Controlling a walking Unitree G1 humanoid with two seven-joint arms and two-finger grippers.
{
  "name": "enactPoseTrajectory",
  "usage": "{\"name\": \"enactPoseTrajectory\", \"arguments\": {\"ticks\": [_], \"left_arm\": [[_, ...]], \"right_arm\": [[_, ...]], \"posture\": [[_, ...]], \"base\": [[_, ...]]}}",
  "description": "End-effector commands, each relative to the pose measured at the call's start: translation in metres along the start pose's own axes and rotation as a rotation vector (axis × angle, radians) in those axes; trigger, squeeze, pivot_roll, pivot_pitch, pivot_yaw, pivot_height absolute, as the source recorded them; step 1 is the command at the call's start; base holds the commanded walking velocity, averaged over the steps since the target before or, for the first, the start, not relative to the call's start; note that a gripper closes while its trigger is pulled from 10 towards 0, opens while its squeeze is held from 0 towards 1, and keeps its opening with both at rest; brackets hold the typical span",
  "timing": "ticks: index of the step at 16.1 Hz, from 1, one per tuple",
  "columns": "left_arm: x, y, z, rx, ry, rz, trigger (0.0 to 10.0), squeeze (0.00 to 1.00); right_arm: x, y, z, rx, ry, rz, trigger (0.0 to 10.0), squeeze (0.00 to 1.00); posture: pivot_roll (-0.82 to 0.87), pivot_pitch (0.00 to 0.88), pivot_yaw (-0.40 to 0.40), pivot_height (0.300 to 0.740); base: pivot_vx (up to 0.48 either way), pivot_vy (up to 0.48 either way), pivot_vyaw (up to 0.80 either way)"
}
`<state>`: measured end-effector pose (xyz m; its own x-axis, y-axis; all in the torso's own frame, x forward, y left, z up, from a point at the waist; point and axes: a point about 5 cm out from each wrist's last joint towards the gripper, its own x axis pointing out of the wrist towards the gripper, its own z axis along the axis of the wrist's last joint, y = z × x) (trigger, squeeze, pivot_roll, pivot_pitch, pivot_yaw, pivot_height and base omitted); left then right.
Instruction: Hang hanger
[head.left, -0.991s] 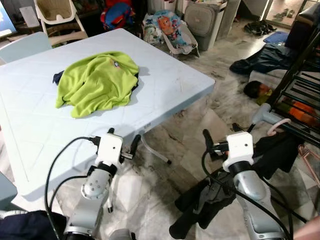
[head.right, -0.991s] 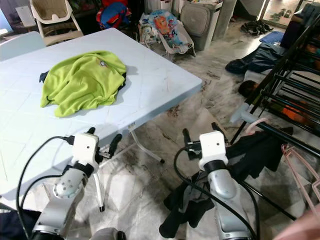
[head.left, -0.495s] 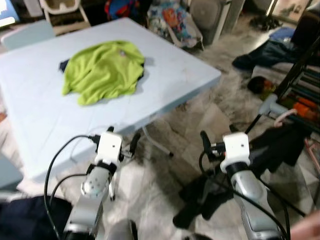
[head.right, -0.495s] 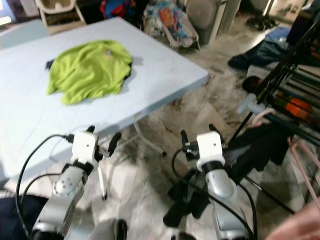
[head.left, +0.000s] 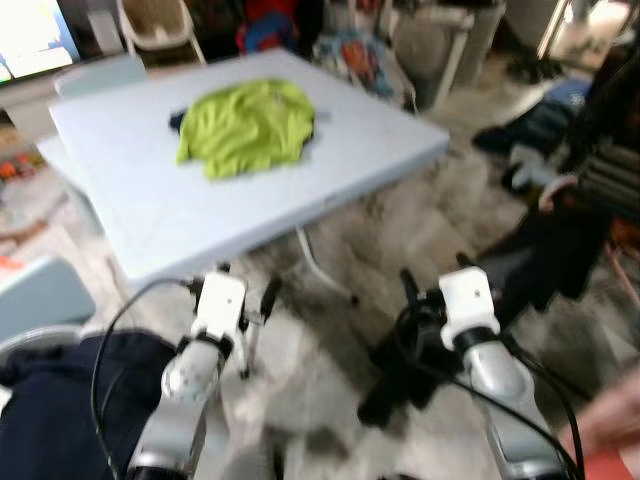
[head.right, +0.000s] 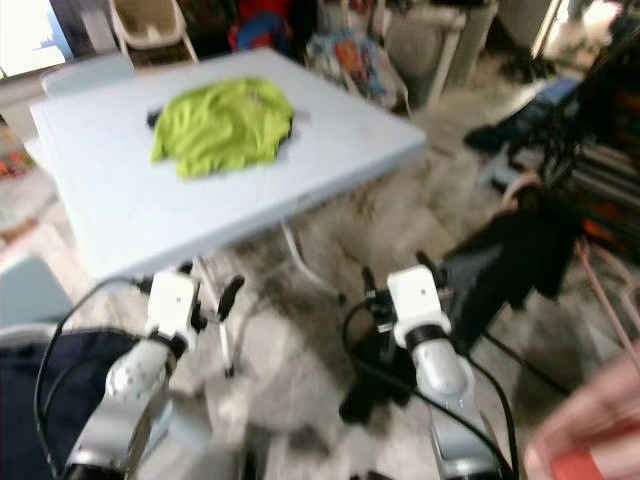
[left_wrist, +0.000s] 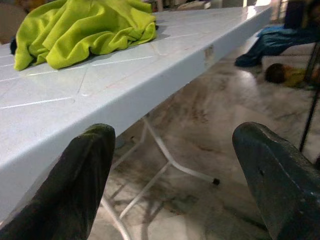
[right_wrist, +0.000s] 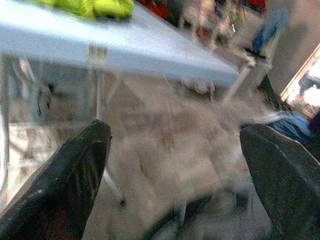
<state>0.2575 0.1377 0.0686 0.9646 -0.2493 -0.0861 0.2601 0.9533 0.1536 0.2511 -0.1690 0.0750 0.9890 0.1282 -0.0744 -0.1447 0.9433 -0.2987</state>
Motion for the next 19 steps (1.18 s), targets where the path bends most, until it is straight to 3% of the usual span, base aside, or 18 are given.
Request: {"name": "enactPoseTrajectory", "arguments": {"ticks": [1, 3, 6, 8, 14, 18, 19], "left_arm": [[0.0, -0.002, 0.001, 0.014, -0.003, -0.007, 10.0, 0.0], [0.0, 0.0, 0.0, 0.021, 0.0, 0.016, 10.0, 0.0], [0.005, 0.012, -0.001, 0.04, 0.018, 0.117, 10.0, 0.0], [0.006, 0.025, -0.002, 0.036, 0.029, 0.216, 10.0, 0.0], [0.008, 0.044, -0.004, 0.076, 0.056, 0.36, 10.0, 0.0], [0.008, 0.046, -0.007, 0.059, 0.068, 0.386, 10.0, 0.0], [0.009, 0.044, -0.009, 0.031, 0.079, 0.351, 10.0, 0.0]], "right_arm": [[0.003, 0.003, 0.001, -0.072, 0.0, 0.0, 10.0, 0.0], [0.006, 0.007, -0.001, 0.038, 0.03, -0.031, 10.0, 0.0], [0.012, 0.005, 0.003, 0.002, 0.009, -0.03, 10.0, 0.0], [0.009, 0.012, 0.004, 0.078, 0.005, 0.096, 10.0, 0.0], [0.008, 0.021, 0.013, 0.087, -0.057, 0.199, 10.0, 0.0], [0.01, 0.02, 0.021, 0.117, -0.091, 0.241, 10.0, 0.0], [0.011, 0.019, 0.022, 0.122, -0.097, 0.248, 10.0, 0.0]], "posture": [[-0.02, 0.0, -0.005, 0.74], [-0.02, 0.0, -0.005, 0.74], [-0.02, 0.0, -0.006, 0.74], [-0.01, 0.0, -0.009, 0.74], [-0.01, 0.0, -0.011, 0.74], [-0.02, 0.0, -0.012, 0.74], [-0.02, 0.0, -0.013, 0.74]], "base": [[0.0, 0.0, 0.0], [0.0, 0.0, 0.0], [0.0, 0.0, 0.0], [0.0, 0.0, 0.0], [0.0, 0.0, 0.75], [0.0, 0.0, 0.8], [0.0, 0.0, 0.8]]}}
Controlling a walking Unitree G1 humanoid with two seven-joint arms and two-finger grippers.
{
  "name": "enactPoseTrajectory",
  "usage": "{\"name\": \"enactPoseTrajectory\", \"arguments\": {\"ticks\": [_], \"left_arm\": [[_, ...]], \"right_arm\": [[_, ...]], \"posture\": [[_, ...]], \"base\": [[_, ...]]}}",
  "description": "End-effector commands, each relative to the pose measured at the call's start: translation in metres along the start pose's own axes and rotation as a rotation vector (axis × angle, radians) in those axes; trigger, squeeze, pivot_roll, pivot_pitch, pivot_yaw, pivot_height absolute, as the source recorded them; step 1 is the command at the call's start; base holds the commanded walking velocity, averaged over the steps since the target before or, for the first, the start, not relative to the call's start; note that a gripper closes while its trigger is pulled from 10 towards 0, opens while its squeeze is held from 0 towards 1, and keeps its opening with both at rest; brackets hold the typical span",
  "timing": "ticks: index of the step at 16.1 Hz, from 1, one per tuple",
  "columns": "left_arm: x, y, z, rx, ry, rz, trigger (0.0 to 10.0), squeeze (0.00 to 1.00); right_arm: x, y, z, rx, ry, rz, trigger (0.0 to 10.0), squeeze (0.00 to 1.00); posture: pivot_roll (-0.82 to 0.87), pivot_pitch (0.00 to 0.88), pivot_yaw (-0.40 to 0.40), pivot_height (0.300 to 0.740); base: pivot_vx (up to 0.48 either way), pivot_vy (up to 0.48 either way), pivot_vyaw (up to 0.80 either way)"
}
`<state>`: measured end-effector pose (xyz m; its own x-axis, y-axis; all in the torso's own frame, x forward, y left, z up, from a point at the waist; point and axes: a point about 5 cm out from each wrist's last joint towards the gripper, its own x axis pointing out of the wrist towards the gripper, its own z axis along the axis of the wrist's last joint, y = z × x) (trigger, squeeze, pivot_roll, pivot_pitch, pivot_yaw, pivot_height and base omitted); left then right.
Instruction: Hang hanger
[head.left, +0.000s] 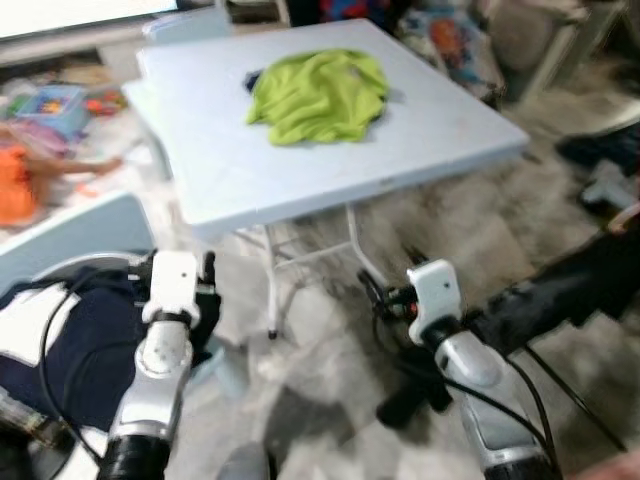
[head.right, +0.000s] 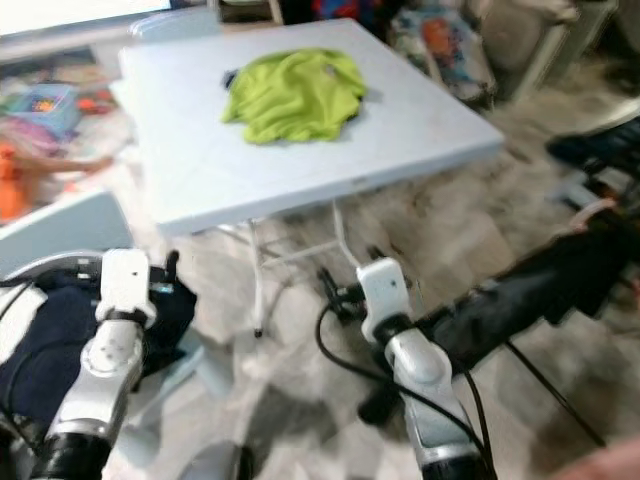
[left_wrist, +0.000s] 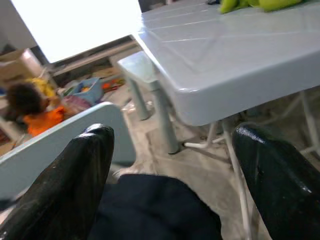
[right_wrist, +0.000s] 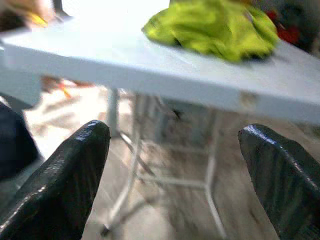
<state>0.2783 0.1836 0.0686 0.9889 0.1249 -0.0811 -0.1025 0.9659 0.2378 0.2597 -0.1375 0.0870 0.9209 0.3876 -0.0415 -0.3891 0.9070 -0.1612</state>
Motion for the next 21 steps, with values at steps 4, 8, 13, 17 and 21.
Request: {"name": "enactPoseTrajectory", "arguments": {"ticks": [4, 8, 13, 17, 21], "left_arm": [[0.003, 0.012, -0.009, 0.042, 0.021, 0.008, 10.0, 0.0], [0.0, 0.018, -0.017, 0.071, 0.0, -0.036, 10.0, 0.0], [-0.016, -0.002, -0.008, -0.097, -0.058, -0.08, 10.0, 0.0], [-0.016, 0.004, -0.01, -0.157, -0.04, -0.034, 10.0, 0.0], [-0.016, 0.006, -0.006, -0.135, -0.066, -0.037, 10.0, 0.0]], "right_arm": [[-0.001, -0.008, 0.0, -0.021, -0.002, -0.011, 10.0, 0.0], [0.002, -0.009, 0.001, -0.028, -0.008, -0.006, 10.0, 0.0], [0.005, -0.03, 0.005, -0.035, -0.002, -0.121, 10.0, 0.0], [0.009, -0.021, -0.003, -0.104, 0.046, -0.07, 10.0, 0.0], [0.012, -0.008, -0.002, -0.11, 0.053, -0.009, 10.0, 0.0]], "posture": [[-0.02, 0.0, -0.014, 0.74], [-0.02, 0.0, -0.011, 0.74], [-0.02, 0.0, 0.007, 0.74], [-0.01, 0.0, -0.003, 0.74], [-0.01, 0.0, -0.005, 0.74]], "base": [[0.0, 0.0, 0.8], [0.0, 0.0, 0.8], [0.0, 0.0, 0.32], [0.0, 0.171, 0.0], [0.18, 0.419, 0.0]]}}
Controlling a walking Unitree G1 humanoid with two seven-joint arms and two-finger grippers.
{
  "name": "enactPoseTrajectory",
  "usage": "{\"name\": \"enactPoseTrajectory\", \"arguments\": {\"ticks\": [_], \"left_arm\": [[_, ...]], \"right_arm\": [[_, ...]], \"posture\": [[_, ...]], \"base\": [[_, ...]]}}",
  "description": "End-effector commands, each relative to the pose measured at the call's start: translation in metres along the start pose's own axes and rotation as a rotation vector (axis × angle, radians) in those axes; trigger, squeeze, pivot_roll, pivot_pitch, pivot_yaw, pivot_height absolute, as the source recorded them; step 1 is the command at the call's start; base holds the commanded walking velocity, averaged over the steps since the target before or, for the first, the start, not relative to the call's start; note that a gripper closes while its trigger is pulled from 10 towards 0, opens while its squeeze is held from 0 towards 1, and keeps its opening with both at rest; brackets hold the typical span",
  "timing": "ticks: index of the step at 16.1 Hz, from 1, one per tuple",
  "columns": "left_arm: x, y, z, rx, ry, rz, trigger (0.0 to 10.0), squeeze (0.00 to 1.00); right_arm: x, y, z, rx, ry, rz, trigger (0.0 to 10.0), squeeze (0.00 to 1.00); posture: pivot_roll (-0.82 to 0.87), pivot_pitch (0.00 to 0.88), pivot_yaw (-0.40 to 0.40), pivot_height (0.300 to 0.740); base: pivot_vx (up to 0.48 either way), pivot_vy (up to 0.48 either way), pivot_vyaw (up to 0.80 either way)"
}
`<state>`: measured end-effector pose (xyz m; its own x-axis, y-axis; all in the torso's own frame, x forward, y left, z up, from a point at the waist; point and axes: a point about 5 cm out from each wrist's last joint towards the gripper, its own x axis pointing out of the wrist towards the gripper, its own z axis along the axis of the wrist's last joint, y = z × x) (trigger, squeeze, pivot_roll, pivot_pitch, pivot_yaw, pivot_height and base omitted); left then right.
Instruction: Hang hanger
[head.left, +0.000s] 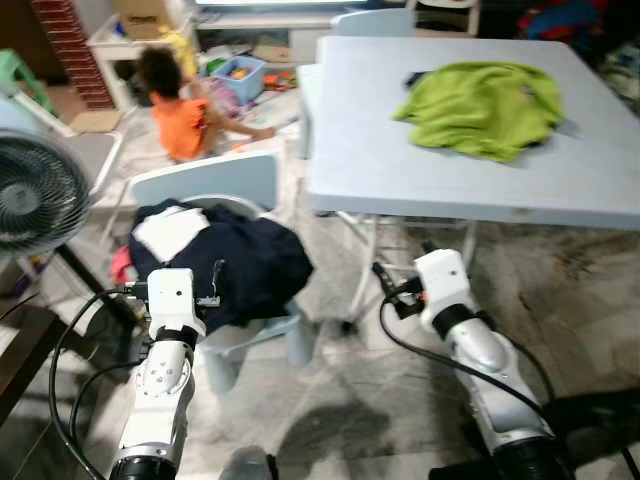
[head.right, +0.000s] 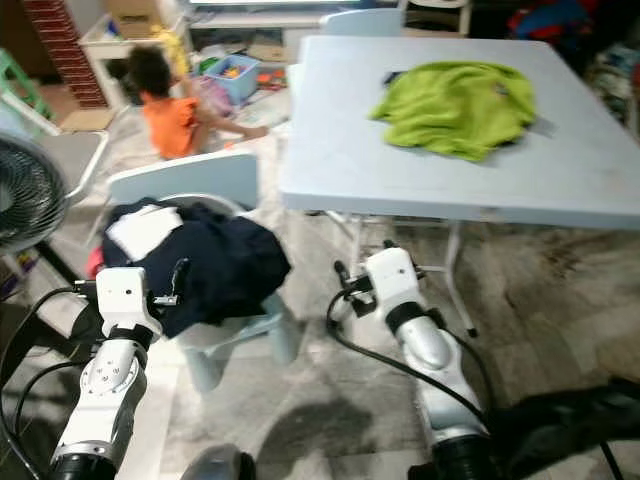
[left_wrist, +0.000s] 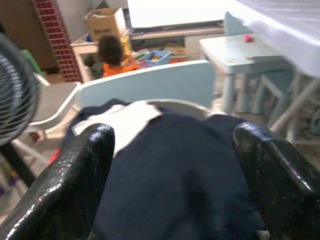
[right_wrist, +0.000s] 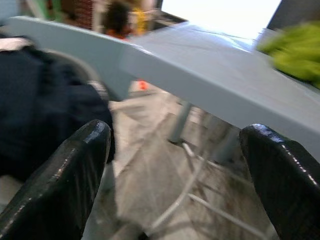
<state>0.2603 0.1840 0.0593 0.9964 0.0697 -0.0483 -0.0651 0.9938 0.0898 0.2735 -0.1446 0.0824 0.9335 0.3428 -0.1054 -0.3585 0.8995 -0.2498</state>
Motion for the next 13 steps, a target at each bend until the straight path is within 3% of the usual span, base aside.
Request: {"name": "enactPoseTrajectory", "arguments": {"ticks": [1, 3, 6, 13], "left_arm": [[0.002, 0.004, 0.007, 0.03, -0.043, 0.0, 10.0, 0.0], [0.003, 0.002, 0.007, 0.02, -0.036, -0.002, 10.0, 0.0], [0.003, 0.001, 0.005, 0.013, -0.019, 0.003, 10.0, 0.0], [0.005, 0.002, 0.007, 0.012, -0.037, -0.017, 10.0, 0.0]], "right_arm": [[0.001, 0.008, 0.004, -0.06, -0.021, 0.049, 10.0, 0.0], [-0.001, 0.013, 0.006, -0.093, -0.024, 0.099, 10.0, 0.0], [-0.002, 0.006, 0.007, -0.003, -0.036, 0.057, 10.0, 0.0], [-0.002, 0.0, 0.011, 0.004, -0.069, 0.04, 10.0, 0.0]], "posture": [[-0.01, 0.0, -0.005, 0.74], [-0.02, 0.0, -0.003, 0.74], [-0.02, 0.0, -0.004, 0.74], [-0.02, 0.0, -0.005, 0.74]], "base": [[0.259, 0.405, 0.0], [0.264, 0.401, 0.0], [0.171, 0.404, 0.0], [0.041, 0.0, 0.0]]}}
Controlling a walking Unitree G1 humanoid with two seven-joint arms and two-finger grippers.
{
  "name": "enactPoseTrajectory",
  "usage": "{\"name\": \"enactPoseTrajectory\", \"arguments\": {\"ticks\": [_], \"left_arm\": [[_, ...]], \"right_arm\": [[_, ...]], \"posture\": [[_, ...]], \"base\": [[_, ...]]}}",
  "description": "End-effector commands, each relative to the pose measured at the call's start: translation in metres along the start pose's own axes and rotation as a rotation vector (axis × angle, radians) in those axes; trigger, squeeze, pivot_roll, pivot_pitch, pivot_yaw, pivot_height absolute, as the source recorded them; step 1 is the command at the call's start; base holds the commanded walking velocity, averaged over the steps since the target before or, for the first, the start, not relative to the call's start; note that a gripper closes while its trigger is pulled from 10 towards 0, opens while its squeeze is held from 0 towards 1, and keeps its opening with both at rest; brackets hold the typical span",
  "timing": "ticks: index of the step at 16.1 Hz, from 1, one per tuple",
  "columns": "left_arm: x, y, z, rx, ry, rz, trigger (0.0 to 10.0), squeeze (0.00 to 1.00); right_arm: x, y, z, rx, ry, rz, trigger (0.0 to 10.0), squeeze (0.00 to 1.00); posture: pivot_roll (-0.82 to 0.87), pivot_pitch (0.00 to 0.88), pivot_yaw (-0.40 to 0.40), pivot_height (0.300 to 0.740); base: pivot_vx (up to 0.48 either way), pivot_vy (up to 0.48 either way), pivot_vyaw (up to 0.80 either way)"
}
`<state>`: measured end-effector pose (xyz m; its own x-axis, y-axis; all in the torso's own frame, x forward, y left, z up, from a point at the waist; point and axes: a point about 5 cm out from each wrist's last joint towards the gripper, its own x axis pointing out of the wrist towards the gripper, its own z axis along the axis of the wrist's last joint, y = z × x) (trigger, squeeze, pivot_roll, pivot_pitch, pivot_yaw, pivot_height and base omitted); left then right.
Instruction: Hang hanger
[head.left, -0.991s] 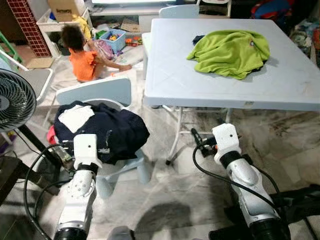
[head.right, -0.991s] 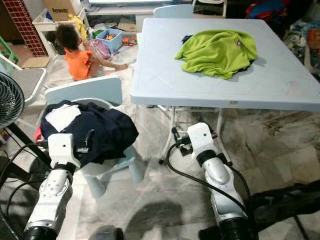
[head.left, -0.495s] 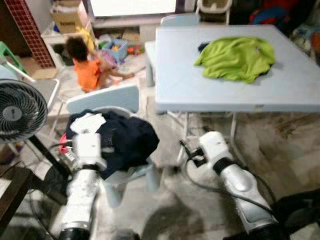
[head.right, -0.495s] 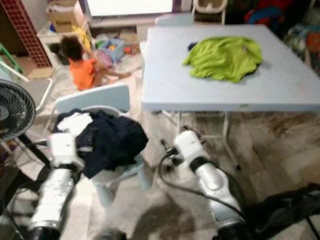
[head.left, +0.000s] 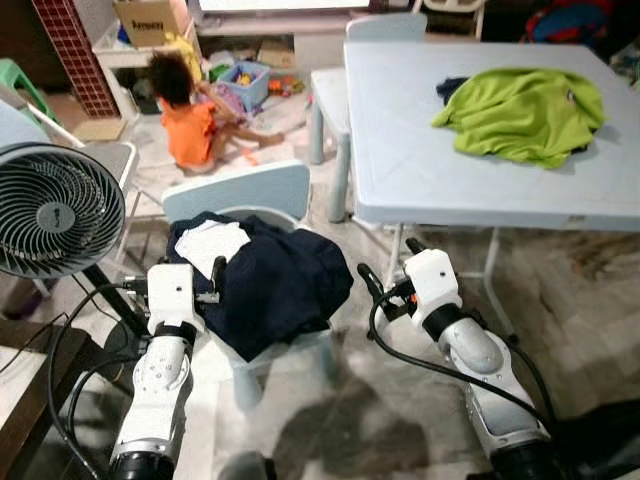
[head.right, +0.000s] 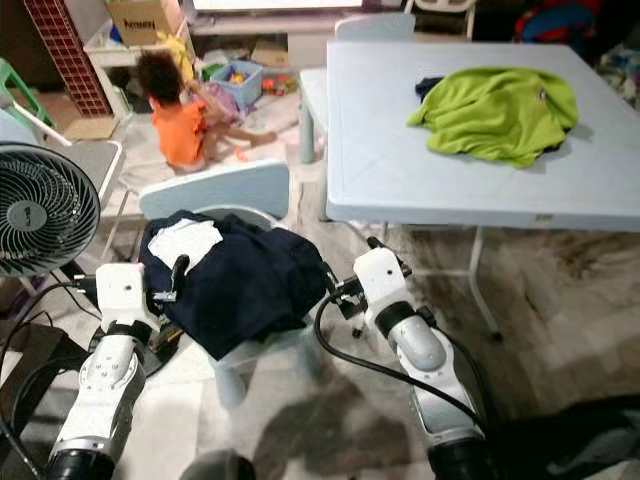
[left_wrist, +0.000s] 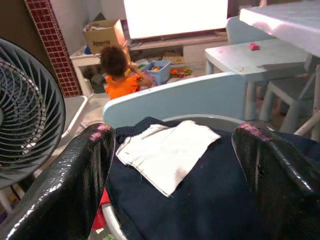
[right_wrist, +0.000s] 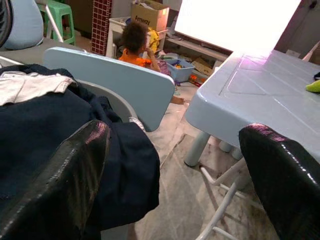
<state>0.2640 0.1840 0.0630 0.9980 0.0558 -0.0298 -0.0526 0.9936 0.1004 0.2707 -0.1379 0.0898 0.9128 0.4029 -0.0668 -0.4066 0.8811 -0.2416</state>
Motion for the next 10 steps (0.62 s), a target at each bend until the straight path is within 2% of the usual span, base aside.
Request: {"name": "enactPoseTrajectory", "arguments": {"ticks": [1, 6, 10], "left_arm": [[0.0009, 0.0019, 0.0041, 0.001, -0.021, -0.01, 10.0, 0.0], [0.0014, 0.001, 0.0044, 0.002, -0.024, -0.02, 10.0, 0.0], [0.0019, -0.0012, 0.0046, 0.0, -0.026, -0.031, 10.0, 0.0]], "right_arm": [[-0.0007, -0.0046, 0.0029, 0.001, -0.018, -0.011, 10.0, 0.0], [-0.0007, -0.0031, 0.0047, -0.004, -0.032, 0.002, 10.0, 0.0], [-0.0003, -0.0011, 0.007, 0.005, -0.049, 0.021, 10.0, 0.0]], "posture": [[-0.02, 0.0, -0.005, 0.74], [-0.02, 0.0, -0.003, 0.74], [-0.02, 0.0, -0.003, 0.74]], "base": [[0.439, 0.0, 0.0], [0.439, 0.0, 0.0], [0.428, 0.0, 0.53]]}}
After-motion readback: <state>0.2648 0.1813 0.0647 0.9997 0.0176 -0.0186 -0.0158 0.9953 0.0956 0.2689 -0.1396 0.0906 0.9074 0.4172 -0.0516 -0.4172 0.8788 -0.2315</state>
